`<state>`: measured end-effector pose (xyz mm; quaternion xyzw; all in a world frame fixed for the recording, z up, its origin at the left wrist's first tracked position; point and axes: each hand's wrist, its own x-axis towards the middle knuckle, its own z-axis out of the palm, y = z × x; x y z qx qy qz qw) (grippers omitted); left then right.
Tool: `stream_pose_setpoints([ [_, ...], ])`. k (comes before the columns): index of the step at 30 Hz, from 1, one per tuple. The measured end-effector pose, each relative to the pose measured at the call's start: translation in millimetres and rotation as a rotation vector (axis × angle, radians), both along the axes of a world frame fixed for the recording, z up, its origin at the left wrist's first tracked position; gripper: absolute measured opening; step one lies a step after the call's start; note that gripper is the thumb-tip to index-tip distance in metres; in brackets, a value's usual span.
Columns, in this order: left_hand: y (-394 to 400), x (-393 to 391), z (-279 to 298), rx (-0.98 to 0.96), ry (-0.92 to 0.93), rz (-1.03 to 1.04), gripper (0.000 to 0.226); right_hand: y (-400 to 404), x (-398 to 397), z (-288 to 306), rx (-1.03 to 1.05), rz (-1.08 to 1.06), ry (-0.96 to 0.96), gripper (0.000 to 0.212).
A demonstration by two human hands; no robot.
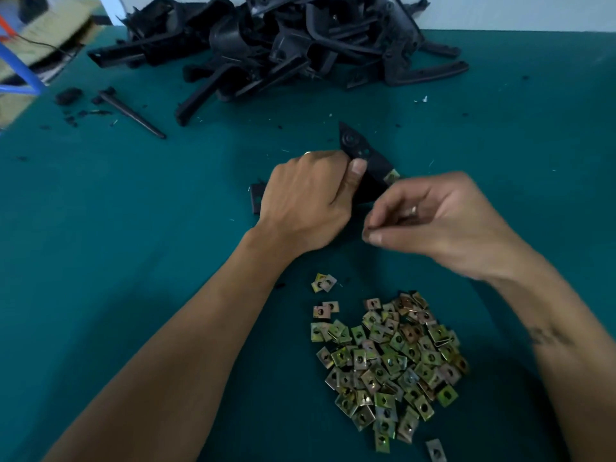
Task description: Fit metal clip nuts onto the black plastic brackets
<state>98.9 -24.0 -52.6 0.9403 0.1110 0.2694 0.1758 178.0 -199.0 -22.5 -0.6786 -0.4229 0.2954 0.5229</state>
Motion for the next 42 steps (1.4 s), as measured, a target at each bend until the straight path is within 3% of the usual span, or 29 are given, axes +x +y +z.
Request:
stream_pose_setpoints([
  [3,0,-1,1,-0.022,0.009,-0.058,0.036,-5,12,3,0.304,-0.210,0.252,0.022],
  [6,-1,-1,1,0.020,0.018,-0.123,0.037,-8,21,6,0.458,-0.423,0.355,0.029],
  [10,-2,-2,1,0.042,0.014,-0.171,0.036,4,14,-3,0.407,-0.506,0.300,0.014],
  [16,-4,-2,3,0.067,0.004,-0.225,0.030,16,3,-15,0.435,-0.486,0.195,0.014],
  [28,-6,-2,4,0.104,-0.029,-0.254,0.029,20,-4,-8,0.425,-0.550,0.588,0.011],
  [35,-7,-2,6,0.118,-0.037,-0.252,0.028,25,-8,-12,0.508,-0.673,0.441,0.012],
  [42,-7,-2,7,0.118,-0.015,-0.268,0.027,30,-16,-19,0.532,-0.748,0.427,0.012],
])
